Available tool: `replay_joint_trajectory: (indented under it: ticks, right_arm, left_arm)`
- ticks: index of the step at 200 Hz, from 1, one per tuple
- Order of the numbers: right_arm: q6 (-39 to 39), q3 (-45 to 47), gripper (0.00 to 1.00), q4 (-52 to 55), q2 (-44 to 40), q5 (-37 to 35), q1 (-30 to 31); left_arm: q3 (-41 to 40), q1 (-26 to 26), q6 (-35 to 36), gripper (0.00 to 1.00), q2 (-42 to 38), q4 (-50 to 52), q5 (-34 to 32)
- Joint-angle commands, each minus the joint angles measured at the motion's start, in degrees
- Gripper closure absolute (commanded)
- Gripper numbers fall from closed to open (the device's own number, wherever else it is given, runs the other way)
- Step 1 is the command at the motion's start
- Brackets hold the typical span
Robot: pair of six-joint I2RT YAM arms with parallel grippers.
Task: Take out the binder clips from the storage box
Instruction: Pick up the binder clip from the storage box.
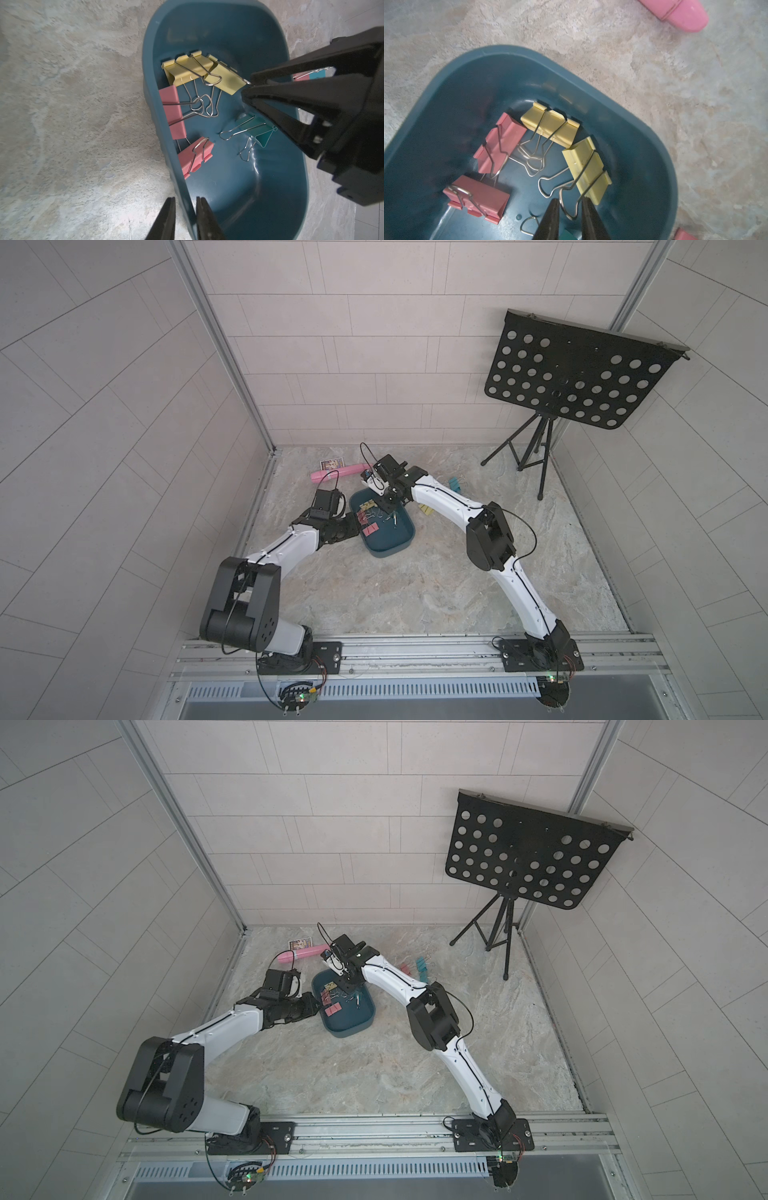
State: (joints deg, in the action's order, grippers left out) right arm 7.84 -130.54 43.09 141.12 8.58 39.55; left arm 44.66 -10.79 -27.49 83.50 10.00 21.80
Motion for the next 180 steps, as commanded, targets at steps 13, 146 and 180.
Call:
replay_joint_trajectory:
  ticks: [13, 146, 180]
  right_arm:
    - [0.5, -1.4, 0.84, -0.1, 1.9, -0.6, 0.5]
    - [0.5, -0.9, 1.0, 1.3, -2.7, -2.3, 0.4]
    - [0.5, 0.1, 1.0, 1.7, -5.9, -2.3, 0.4]
  left_arm:
    - [-0.1, -0.1, 0.8, 0.74, -1.3, 2.0, -0.6]
    - [-0.2, -0.2, 0.7, 0.74, -1.6, 2.1, -0.9]
    - [-0.3, -0.1, 0.9, 0.74, -1.8, 2.2, -1.0]
